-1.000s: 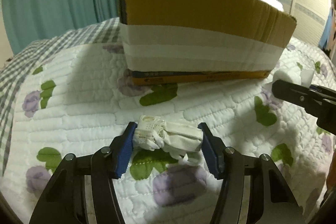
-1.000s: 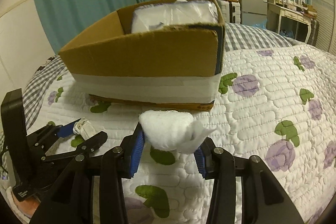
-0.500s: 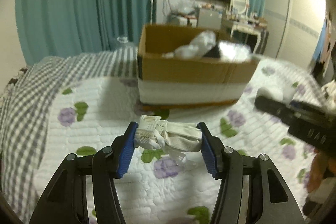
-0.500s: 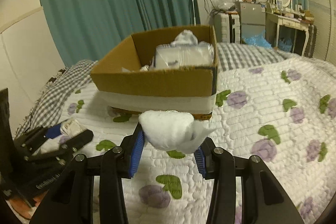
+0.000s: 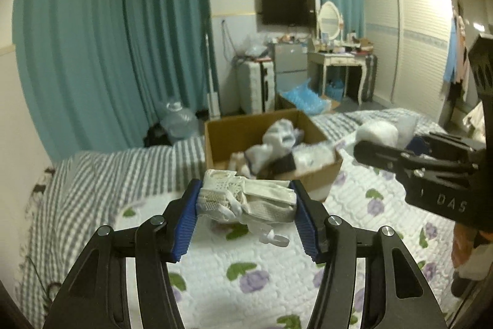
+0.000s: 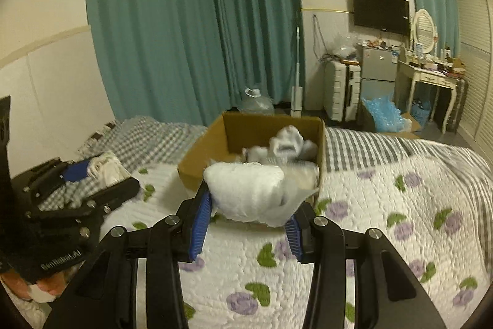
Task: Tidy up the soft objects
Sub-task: 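Carry both socks to the cardboard box and open both tools inside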
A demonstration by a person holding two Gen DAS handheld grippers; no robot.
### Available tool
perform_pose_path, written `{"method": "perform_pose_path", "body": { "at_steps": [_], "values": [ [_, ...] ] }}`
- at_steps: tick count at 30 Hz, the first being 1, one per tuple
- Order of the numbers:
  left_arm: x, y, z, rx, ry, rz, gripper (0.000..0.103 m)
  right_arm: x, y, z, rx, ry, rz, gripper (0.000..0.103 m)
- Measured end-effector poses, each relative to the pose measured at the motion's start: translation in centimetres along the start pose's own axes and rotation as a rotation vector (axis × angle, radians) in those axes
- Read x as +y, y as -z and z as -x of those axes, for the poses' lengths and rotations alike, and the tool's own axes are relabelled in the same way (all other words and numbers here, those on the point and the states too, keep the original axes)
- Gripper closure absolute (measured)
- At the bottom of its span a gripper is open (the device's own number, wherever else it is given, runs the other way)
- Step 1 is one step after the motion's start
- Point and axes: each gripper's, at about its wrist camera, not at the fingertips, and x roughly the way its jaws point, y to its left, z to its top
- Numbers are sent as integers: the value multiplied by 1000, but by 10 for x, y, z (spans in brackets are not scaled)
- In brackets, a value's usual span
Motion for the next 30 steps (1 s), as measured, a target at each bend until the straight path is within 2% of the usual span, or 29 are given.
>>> {"method": "perform_pose_path", "body": {
  "at_steps": [6, 12, 19, 24, 25, 26, 27, 28, 30],
  "values": [
    [-1, -27, -37, 15, -10, -10, 47, 0, -43, -12, -7, -11, 48, 60],
    [-3, -41, -95, 45, -17, -19, 47, -14, -72, -60, 8, -23, 49, 60],
    [-5, -29, -170, 122, -8, 12, 47, -53, -74, -149, 92, -3, -12, 60],
    [-7, -22, -184, 111, 2, 49, 44, -78, -68, -187, 127, -2, -51, 60],
    [-6, -22, -185, 97, -11, 59, 39, -81, -67, -191, 121, 1, -53, 55],
    [-5, -22, -184, 83, -22, 63, 36, -82, -67, -194, 120, -3, -52, 43],
    [-5, -23, -183, 69, -37, 62, 32, -84, -68, -195, 115, -3, -54, 36],
    [-7, -25, -181, 62, -55, 51, 30, -86, -68, -196, 103, 2, -61, 22],
    [-10, -29, -179, 56, -87, 23, 30, -88, -70, -193, 79, 6, -79, 18]
  ]
}}
